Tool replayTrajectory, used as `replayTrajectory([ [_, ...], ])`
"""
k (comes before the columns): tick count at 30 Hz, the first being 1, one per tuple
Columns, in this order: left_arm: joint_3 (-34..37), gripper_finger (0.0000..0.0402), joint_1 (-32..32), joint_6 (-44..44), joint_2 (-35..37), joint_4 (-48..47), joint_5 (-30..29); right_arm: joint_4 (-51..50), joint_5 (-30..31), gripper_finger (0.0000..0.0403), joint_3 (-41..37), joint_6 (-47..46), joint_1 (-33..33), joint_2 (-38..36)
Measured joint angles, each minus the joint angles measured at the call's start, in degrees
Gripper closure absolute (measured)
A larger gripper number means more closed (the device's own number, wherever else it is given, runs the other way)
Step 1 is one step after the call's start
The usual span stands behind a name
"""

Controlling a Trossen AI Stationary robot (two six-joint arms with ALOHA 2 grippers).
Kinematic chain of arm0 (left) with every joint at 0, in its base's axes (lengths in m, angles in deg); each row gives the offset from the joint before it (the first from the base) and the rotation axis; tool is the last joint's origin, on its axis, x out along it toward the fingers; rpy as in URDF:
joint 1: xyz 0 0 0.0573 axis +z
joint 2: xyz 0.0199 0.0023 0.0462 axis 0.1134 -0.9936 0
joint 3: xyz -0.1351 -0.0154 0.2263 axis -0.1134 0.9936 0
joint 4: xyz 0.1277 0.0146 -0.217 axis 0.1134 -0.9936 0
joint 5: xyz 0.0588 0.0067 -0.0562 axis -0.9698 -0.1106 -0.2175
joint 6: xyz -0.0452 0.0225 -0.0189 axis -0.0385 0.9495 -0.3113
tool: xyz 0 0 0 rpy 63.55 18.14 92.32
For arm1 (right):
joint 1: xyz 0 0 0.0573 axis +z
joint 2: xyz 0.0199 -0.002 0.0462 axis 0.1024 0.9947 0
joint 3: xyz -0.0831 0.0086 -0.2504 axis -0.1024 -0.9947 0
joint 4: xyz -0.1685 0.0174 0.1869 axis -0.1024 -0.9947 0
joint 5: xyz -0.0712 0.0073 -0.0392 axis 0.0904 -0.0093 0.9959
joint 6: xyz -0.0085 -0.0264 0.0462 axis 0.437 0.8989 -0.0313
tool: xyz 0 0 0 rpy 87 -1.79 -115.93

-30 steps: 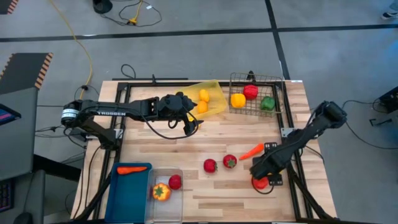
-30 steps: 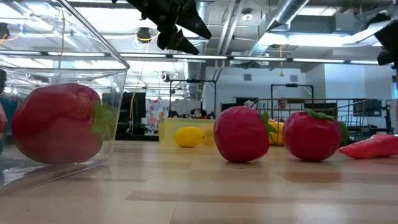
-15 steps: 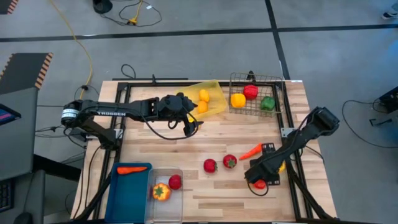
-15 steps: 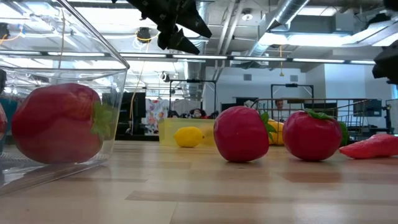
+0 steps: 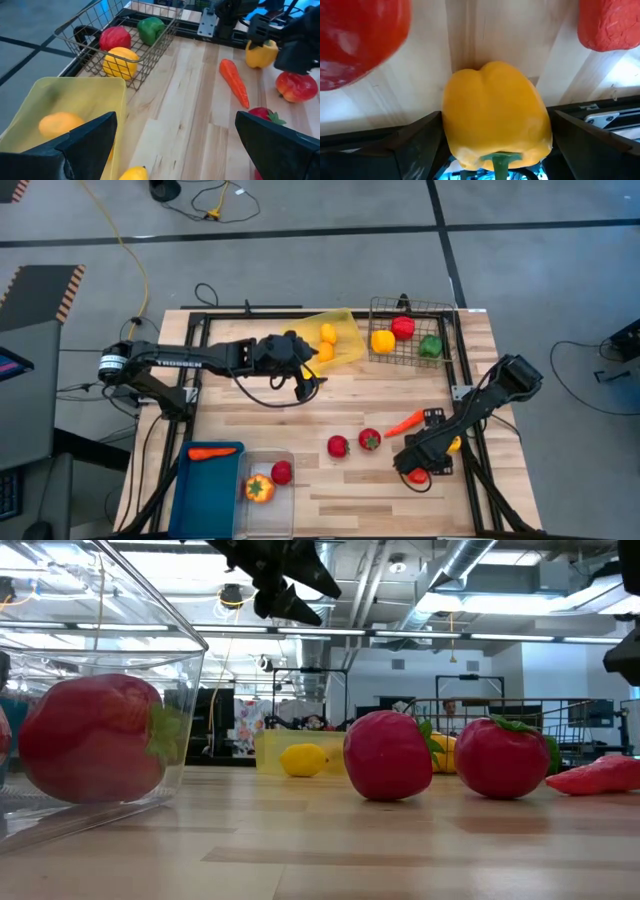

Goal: Sort produce into baskets
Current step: Put the yellow bell pepper into the wire basket

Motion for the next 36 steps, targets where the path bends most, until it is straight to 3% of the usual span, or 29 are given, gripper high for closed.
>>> replayTrajectory([
  [13, -0.01, 0.0007, -1.48, 0.4, 0.0, 0.02, -0.04, -0.46, -2.27, 0.0077, -3.02, -0.02, -0.01, -0.07],
  [27, 0.0, 0.0007, -1.48, 0.43, 0.0, 0.07, -0.63, -3.46, -1.2, 0.008, -2.24, 6.42, -7.47, -0.11],
  [36, -0.01, 0.0007, -1.48, 0.48, 0.0, 0.08, -0.68, -8.77, 6.43, 0.0081, 3.77, 13.82, -14.62, -0.14],
])
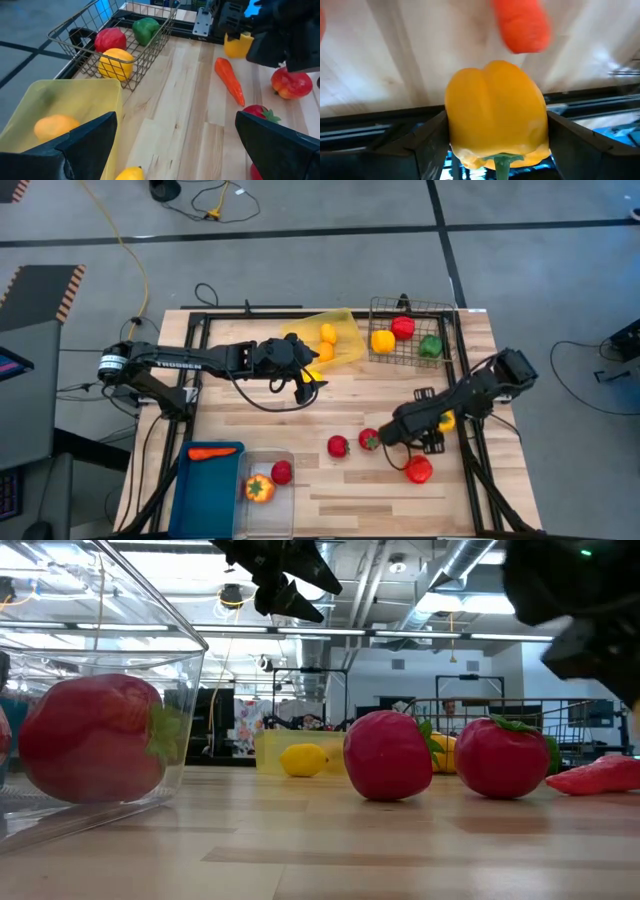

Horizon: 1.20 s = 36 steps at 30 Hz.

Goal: Sort produce into baskets
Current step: Put the yellow bell pepper into the wire basket

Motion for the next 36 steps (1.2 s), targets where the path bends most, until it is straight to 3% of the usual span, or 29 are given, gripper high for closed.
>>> replayTrajectory([
  [13, -0.01, 0.0007, 0.02, 1.21, 0.0, 2.05, -0.02, -2.03, 12.64, 0.0081, 9.48, 4.55, -12.62, -9.67],
  [24, -0.01, 0.0007, 0.02, -0.17, 0.0, 3.53, 0.0, 5.68, 29.58, 0.0081, 11.59, 13.04, -30.48, -21.48],
  [31, -0.01, 0.0007, 0.02, -0.85, 0.0, 3.44, 0.02, 18.57, 30.73, 0.0081, 11.64, 23.68, -44.63, -24.72],
  [36, -0.01, 0.0007, 0.02, -1.98, 0.0, 3.42, 0.02, 24.39, 25.09, 0.0081, 11.26, 28.9, -54.4, -23.2],
])
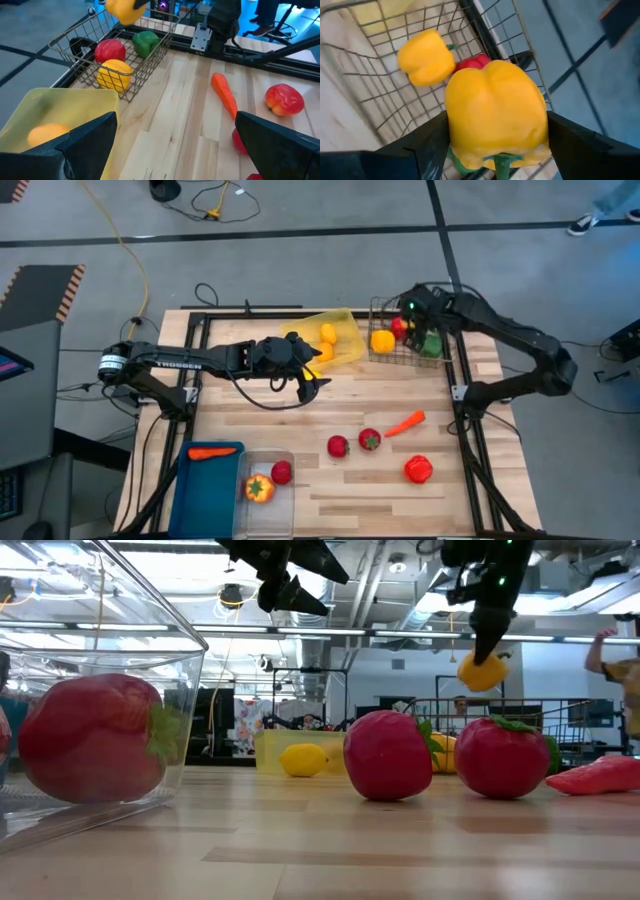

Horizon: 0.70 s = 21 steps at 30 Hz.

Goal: Sort produce into baskets
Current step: Put the yellow bell pepper into the wire basket

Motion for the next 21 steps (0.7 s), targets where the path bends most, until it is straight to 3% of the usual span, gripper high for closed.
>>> replayTrajectory([
  [7, 0.0, 0.0007, 0.0, -0.03, 0.0, -0.02, 0.01, 2.06, -10.8, 0.0081, -1.68, 3.77, -8.95, 7.22],
  [21, 0.0, 0.0007, 0.0, -0.02, 0.0, -0.04, 0.0, 2.37, -10.77, 0.0067, -1.68, 8.09, -12.51, 17.74],
])
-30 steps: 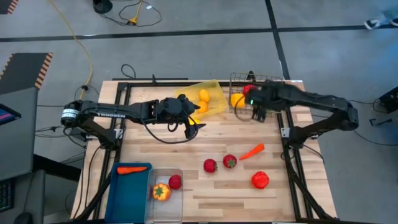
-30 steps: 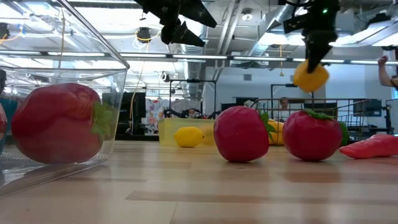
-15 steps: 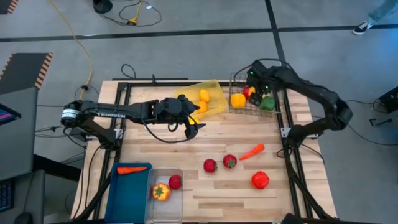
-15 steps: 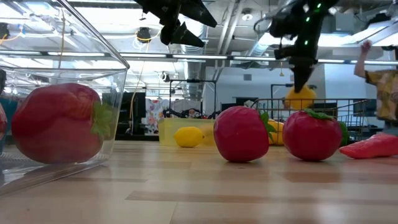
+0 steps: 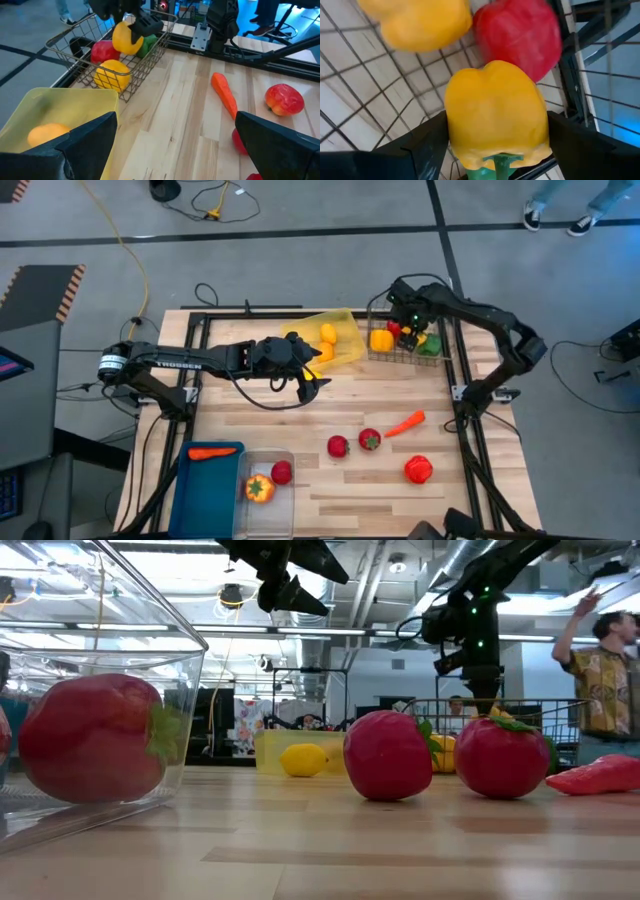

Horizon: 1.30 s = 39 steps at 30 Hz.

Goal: Sort produce into baskets
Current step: Put the yellow bell pepper into the wire basket

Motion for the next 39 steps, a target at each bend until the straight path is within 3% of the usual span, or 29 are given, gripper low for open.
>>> replayTrajectory([
  [31, 0.0, 0.0007, 0.0, 0.0, 0.0, -0.02, -0.02, -0.74, 0.47, 0.0006, 0.0, 1.64, 0.02, 1.46],
  [39, 0.0, 0.0007, 0.0, 0.0, 0.0, -0.02, -0.02, 0.02, 10.76, 0.0005, 0.0, -1.72, 0.0, 1.42],
])
